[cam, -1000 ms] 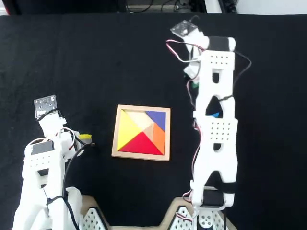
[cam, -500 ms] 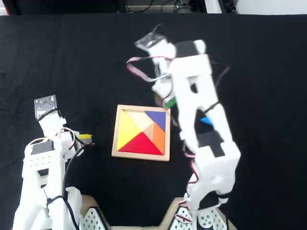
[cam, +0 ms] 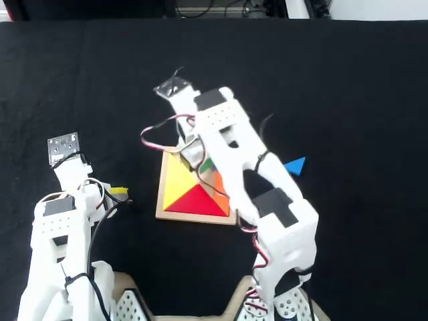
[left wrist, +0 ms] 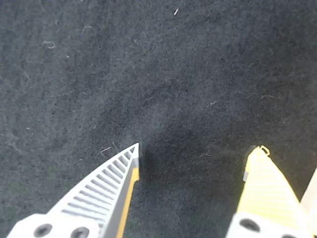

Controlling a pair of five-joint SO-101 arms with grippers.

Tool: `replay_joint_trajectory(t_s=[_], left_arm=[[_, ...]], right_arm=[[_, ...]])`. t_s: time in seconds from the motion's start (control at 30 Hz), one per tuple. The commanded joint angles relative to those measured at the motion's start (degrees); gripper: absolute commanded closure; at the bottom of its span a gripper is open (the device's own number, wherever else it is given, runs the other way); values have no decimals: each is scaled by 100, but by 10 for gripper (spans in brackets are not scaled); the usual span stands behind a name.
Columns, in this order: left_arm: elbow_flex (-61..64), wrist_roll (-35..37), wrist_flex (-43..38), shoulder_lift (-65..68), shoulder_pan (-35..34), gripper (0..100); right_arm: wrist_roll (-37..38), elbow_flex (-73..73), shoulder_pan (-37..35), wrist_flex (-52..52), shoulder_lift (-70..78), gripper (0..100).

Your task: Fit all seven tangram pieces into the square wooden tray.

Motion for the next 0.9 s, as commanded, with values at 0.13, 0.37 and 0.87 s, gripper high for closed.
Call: replay_joint_trajectory(t_s=[0.13,0.37,0.87], left_arm=[[-13,-79,-9,-44,66,668],[-13,-79,0,-44,66,668],[-13,-79,0,-44,66,668]], right_arm=[[-97,505,-114,-651,-374,987],[-97,787,-97,-1020,-374,987],[-378,892,-97,-835,-374,967]])
